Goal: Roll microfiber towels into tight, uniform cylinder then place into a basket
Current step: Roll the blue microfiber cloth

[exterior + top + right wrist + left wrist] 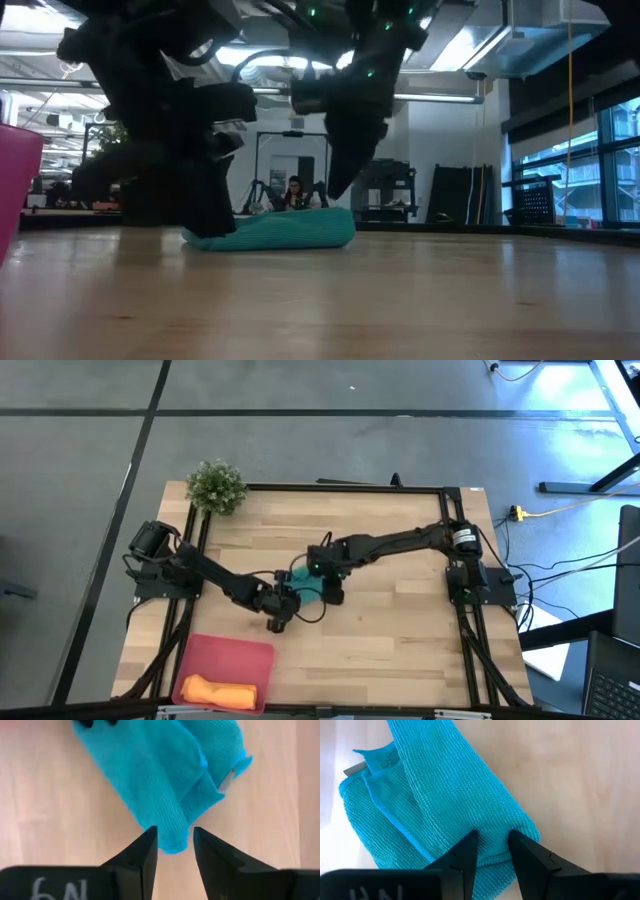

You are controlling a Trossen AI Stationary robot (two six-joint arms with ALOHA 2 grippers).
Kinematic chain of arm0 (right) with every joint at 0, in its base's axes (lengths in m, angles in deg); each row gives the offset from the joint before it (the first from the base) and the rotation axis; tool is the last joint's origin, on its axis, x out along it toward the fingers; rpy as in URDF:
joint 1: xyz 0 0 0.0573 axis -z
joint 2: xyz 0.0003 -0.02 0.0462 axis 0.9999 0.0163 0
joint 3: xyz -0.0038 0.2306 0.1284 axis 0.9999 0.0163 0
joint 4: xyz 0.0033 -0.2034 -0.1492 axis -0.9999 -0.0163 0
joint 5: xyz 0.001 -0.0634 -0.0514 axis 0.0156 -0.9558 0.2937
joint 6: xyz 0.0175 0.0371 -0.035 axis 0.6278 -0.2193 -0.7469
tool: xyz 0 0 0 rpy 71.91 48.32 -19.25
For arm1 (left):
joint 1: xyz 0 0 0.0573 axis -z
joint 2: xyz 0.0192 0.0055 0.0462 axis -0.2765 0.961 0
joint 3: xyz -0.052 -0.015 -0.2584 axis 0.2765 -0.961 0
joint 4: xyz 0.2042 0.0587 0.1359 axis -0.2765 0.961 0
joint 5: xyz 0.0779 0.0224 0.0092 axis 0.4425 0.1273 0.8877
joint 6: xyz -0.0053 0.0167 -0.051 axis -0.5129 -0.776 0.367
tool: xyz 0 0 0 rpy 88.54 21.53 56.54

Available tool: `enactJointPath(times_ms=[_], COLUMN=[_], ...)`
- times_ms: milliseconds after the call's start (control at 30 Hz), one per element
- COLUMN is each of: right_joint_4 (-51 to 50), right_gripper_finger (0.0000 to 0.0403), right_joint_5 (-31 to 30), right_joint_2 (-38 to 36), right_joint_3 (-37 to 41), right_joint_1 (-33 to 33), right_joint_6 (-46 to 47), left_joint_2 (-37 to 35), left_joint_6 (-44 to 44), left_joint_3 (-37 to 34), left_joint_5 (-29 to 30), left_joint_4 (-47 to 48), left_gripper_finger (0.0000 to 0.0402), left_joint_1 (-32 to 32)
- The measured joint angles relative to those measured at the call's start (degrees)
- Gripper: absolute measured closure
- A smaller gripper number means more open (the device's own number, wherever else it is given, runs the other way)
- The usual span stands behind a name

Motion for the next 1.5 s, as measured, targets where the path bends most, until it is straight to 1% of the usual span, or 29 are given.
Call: enactJointPath(times_ms=[133, 267, 333, 400, 467, 600, 733, 900, 1100, 1300, 1400, 1500], right_joint_4=[-1.9, 1.5, 3.9, 9.3, 13.3, 20.1, 22.3, 23.0, 29.9, 35.6, 36.4, 35.9], right_gripper_finger=[0.0275, 0.0275, 0.0275, 0.0275, 0.0275, 0.0275, 0.0275, 0.0275, 0.0275, 0.0277, 0.0295, 0.0339], right_joint_5=[-1.0, -1.4, -4.3, -9.0, -12.3, -14.8, -17.2, -17.3, -17.2, -15.4, -15.8, -16.2], right_joint_2=[-0.2, -0.2, -0.2, -0.2, -0.2, -0.2, -0.2, -0.2, -0.2, -0.6, -0.6, -0.2], right_joint_3=[0.0, 2.4, 3.4, 5.2, 7.3, 10.5, 12.5, 13.9, 18.6, 22.2, 23.3, 23.3], right_joint_1=[-4.1, -8.4, -10.3, -11.8, -12.8, -13.4, -13.1, -11.8, -10.1, -9.4, -9.5, -9.5], right_joint_6=[-5.8, -10.3, -11.7, -13.7, -15.5, -18.3, -17.3, -16.8, -16.9, -16.9, -16.3, -14.2], left_joint_2=[0.0, -0.2, -0.2, -0.2, -0.2, -0.2, -0.2, -0.2, -0.2, -0.2, -0.2, -0.2], left_joint_6=[0.0, -0.2, -0.2, -0.1, 0.0, 0.0, 0.0, 0.0, 0.0, 0.0, 0.0, 0.0], left_joint_3=[0.0, 0.0, 0.0, 0.0, 0.0, 0.0, 0.0, 0.0, 0.0, 0.0, 0.0, 0.0], left_joint_5=[-0.7, -2.8, -3.4, -3.4, -3.4, -3.3, -3.2, -3.2, -3.2, -3.1, -3.1, -3.1], left_joint_4=[0.5, 0.5, 0.4, 0.4, 0.4, 0.4, 0.4, 0.3, 0.1, 0.1, 0.0, -0.1], left_gripper_finger=[0.0295, 0.0305, 0.0311, 0.0317, 0.0322, 0.0324, 0.0322, 0.0327, 0.0325, 0.0329, 0.0326, 0.0326], left_joint_1=[0.8, 1.5, 1.6, 1.8, 1.8, 1.9, 1.9, 1.9, 1.9, 1.9, 1.9, 1.9])
